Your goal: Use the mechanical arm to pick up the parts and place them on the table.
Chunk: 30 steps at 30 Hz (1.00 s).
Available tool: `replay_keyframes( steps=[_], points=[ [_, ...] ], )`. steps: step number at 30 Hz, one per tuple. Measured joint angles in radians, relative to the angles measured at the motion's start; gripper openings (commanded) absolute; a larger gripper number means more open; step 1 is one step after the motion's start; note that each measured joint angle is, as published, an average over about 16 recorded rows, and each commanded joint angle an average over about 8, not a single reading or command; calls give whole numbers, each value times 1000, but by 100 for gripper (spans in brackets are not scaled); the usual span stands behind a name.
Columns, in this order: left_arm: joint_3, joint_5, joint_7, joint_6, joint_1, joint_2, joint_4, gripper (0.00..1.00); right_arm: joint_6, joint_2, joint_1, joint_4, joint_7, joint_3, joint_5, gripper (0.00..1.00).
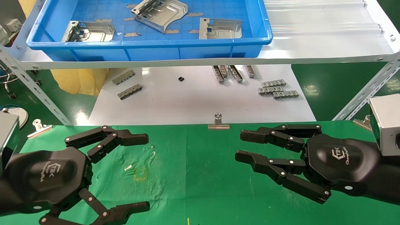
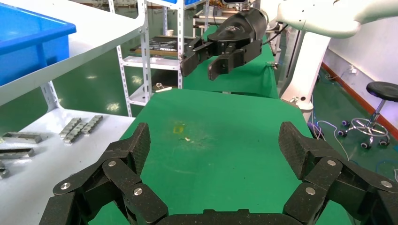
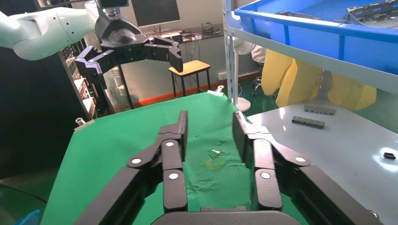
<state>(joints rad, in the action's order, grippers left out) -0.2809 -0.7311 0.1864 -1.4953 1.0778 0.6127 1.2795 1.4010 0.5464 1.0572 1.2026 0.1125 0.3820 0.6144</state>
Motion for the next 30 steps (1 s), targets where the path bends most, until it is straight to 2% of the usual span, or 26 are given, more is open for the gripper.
replay_keyframes(
  steps=[9, 15, 22, 30],
  points=[
    [1, -3, 0, 2, 7, 1, -1, 100, 0, 0, 0, 0, 0, 0, 0, 0],
    [-9, -42, 5, 17, 79, 19, -27, 100, 0, 0, 0, 0, 0, 0, 0, 0],
    [-55, -170, 8, 49, 296, 103, -170, 100, 0, 0, 0, 0, 0, 0, 0, 0],
    [-142, -386, -34, 169, 625, 295, -526, 100, 0, 0, 0, 0, 0, 0, 0, 0]
  ],
)
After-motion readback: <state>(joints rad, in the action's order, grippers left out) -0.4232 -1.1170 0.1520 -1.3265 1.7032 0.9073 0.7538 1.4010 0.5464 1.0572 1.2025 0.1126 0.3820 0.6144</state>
